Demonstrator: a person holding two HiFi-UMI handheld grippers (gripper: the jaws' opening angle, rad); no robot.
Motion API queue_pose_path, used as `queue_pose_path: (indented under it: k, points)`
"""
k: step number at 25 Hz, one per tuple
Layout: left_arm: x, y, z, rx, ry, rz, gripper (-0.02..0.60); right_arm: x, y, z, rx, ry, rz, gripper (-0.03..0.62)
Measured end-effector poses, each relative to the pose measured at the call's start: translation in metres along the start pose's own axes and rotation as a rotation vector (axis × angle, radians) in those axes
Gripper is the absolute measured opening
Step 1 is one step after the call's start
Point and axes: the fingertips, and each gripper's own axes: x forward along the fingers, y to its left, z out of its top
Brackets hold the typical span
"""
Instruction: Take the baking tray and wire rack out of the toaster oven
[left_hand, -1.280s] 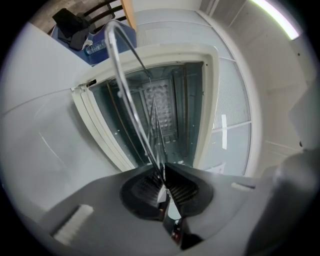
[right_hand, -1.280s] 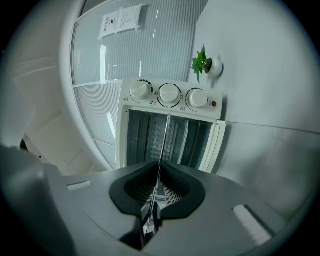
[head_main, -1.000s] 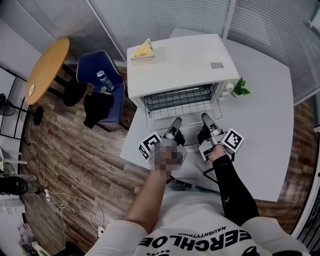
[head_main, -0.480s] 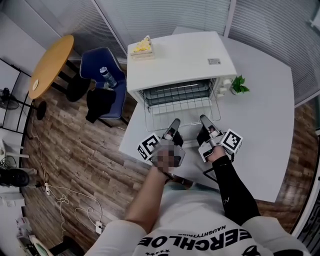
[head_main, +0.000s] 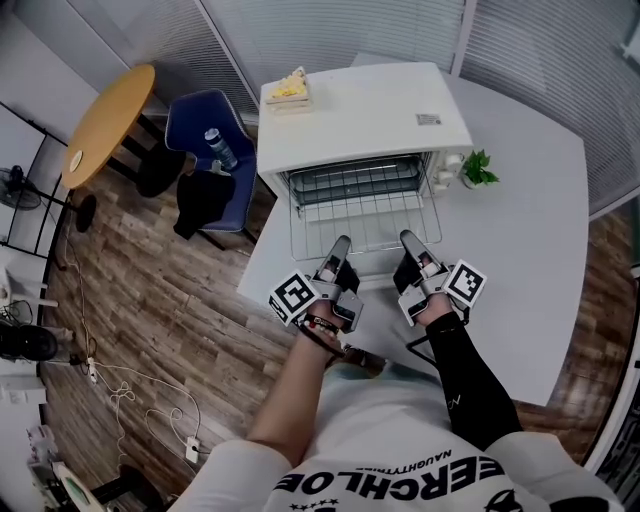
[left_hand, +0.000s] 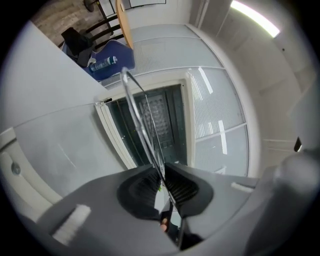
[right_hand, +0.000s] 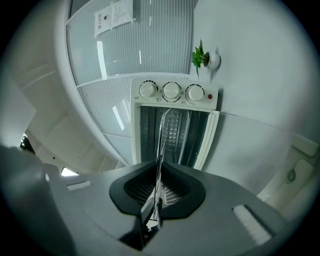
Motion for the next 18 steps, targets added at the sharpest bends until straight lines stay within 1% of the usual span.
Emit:
queue_pose_path:
  k: [3, 8, 11, 15, 18]
  points:
    - [-0.005, 0.0, -0.005, -0.031, -0.013, -0.004, 0.063, -0.006, 0.001, -0.003, -0.004, 0.012, 0.002, 0.021]
    - [-0.016, -0.002, -0.017, -0.052, -0.016, -0.018, 0.063, -0.018, 0.005, -0.006, -0.021, 0.018, 0.022, 0.021]
    - [-0.022, -0.004, -0.02, -0.042, -0.026, -0.013, 0.057, -0.024, 0.01, -0.01, -0.034, 0.031, 0.049, 0.014]
    - [-0.031, -0.011, -0.026, -0.011, -0.035, -0.017, 0.055, -0.032, 0.011, -0.014, -0.04, 0.062, 0.053, 0.012]
    - [-0.037, -0.006, -0.03, -0.025, -0.055, -0.001, 0.055, -0.034, 0.012, -0.015, -0.051, 0.082, 0.066, 0.011]
